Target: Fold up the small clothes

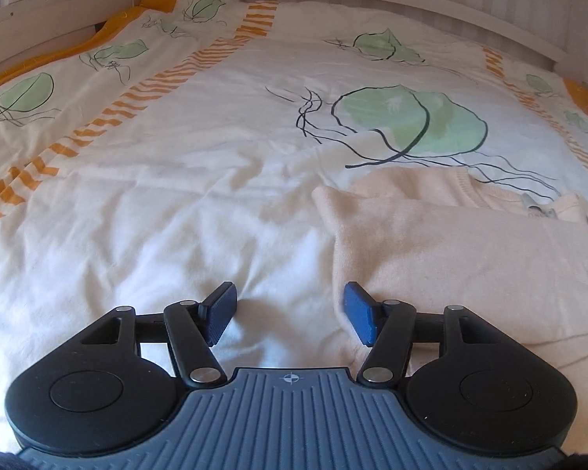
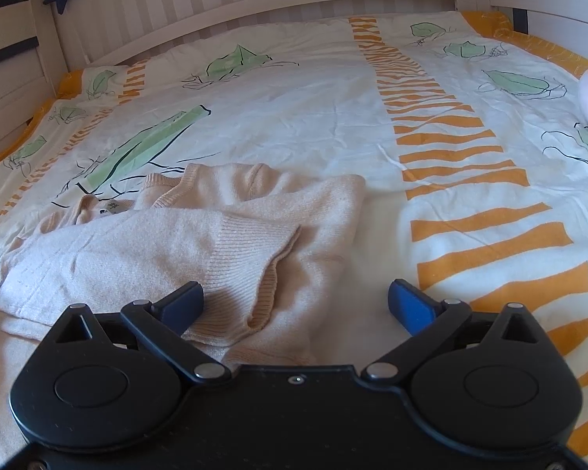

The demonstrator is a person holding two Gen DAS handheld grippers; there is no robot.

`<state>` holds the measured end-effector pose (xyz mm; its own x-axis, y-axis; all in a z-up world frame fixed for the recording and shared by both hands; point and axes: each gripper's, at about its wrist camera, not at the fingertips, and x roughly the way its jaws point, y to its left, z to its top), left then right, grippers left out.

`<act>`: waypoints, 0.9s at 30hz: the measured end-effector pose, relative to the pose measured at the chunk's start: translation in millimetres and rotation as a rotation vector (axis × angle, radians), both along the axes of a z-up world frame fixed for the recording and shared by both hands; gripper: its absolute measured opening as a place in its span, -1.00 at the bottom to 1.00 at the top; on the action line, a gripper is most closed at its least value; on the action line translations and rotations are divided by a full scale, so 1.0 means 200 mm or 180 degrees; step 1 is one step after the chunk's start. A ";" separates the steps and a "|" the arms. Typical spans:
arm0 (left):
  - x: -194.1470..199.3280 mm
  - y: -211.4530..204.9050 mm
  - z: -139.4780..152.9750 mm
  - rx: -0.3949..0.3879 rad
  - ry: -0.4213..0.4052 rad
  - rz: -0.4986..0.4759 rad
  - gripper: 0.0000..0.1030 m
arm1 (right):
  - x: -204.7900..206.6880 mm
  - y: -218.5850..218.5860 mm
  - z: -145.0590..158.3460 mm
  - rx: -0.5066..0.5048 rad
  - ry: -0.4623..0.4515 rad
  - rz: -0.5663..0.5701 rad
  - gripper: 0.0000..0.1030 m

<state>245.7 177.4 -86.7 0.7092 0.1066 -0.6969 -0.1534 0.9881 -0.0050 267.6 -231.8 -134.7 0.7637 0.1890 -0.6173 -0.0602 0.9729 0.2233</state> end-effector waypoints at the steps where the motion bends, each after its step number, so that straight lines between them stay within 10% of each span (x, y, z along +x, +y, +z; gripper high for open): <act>1: -0.03 0.00 0.01 -0.0037 0.0004 -0.0026 0.14 | 0.00 0.00 0.00 0.0000 0.0013 -0.0002 0.96; 14: -0.46 0.01 0.19 -0.0618 0.0084 -0.0329 0.47 | -0.31 -0.02 0.30 0.0305 0.0179 0.0113 0.99; 27: -0.82 -0.14 0.14 -0.0732 0.0440 -0.0637 0.48 | -0.77 -0.01 0.33 0.0536 0.0999 0.0413 0.99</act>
<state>81.8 150.2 -59.0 0.5971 -0.1965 -0.7777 0.0288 0.9742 -0.2240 114.4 -233.5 -69.4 0.5054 0.3905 -0.7695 -0.0839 0.9098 0.4066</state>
